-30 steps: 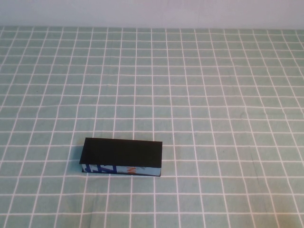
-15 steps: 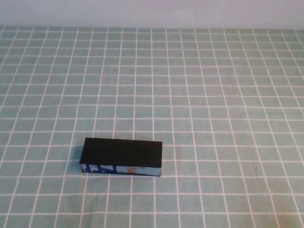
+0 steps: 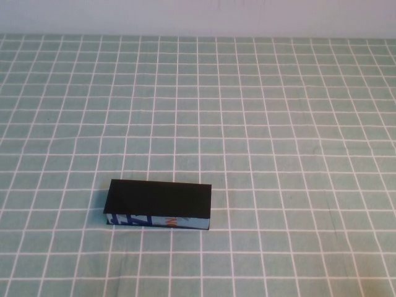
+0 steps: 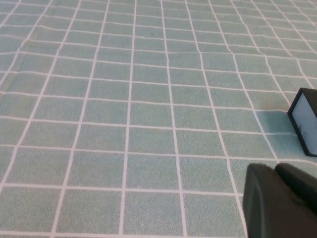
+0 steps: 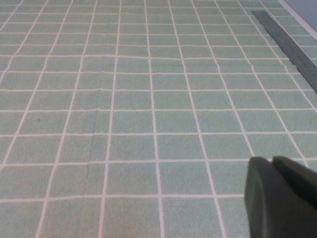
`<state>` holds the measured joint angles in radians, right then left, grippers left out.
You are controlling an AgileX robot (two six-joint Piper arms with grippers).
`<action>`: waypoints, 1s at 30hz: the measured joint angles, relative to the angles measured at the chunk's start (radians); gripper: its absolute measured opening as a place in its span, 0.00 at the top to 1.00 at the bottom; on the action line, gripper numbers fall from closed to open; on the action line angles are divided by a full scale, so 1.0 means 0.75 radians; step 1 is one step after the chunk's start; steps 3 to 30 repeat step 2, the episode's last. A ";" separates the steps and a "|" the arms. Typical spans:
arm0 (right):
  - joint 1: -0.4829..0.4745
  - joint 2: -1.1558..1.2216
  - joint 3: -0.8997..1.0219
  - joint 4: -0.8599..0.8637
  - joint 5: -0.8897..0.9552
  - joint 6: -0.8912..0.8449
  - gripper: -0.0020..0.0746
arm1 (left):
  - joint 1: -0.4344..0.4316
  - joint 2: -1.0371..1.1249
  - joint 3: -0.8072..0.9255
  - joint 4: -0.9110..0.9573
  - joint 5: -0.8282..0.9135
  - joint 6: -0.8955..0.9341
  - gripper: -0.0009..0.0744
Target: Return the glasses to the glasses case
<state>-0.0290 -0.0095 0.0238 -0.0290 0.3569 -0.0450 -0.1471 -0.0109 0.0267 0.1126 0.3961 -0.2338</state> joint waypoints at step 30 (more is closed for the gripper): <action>0.000 0.000 0.000 0.000 0.000 0.000 0.99 | 0.000 0.000 0.000 0.000 0.000 0.000 0.99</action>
